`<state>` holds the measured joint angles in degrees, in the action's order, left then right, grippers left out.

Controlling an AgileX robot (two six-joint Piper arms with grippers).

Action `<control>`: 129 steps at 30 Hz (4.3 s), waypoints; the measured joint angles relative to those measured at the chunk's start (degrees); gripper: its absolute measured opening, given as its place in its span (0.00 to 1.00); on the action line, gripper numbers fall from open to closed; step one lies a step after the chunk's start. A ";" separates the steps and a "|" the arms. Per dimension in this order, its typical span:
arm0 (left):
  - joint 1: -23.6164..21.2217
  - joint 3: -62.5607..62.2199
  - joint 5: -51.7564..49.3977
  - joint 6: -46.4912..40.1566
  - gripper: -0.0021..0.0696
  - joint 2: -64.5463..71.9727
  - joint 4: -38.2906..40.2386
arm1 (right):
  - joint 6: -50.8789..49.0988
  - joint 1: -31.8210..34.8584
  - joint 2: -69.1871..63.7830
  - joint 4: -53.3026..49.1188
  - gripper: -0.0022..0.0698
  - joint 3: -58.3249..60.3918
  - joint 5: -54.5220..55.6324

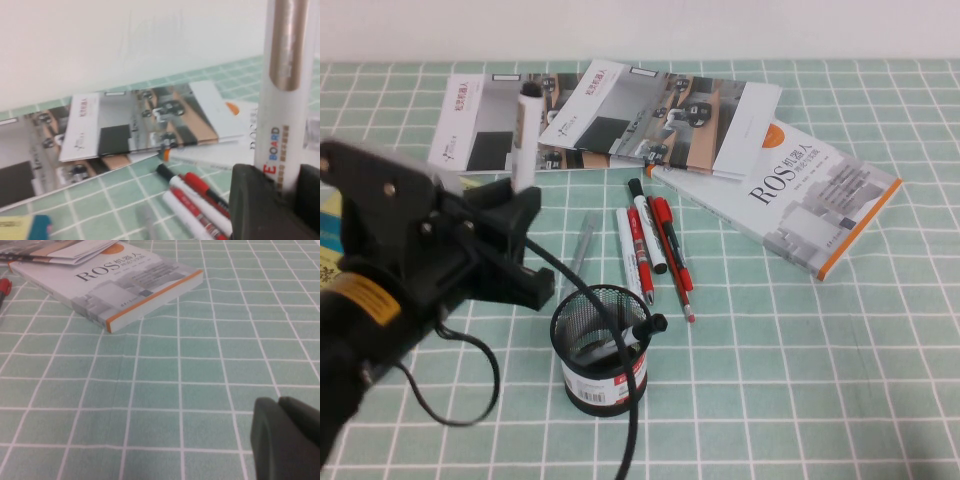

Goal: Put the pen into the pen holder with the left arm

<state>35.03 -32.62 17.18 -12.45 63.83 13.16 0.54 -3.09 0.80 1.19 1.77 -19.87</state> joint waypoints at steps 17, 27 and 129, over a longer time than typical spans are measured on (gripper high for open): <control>0.47 4.62 29.54 24.69 0.19 19.87 -26.75 | 0.00 0.00 0.00 0.00 0.00 0.00 0.00; 0.47 4.62 31.07 25.02 0.19 24.33 -29.36 | 0.00 0.00 0.00 0.00 0.00 0.00 0.00; -20.57 33.98 -38.54 16.44 0.03 -64.31 -14.33 | 0.00 0.00 0.00 0.00 0.00 0.00 0.00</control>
<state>14.46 1.36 -21.37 3.99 -0.49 -1.17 0.54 -3.09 0.80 1.19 1.77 -19.87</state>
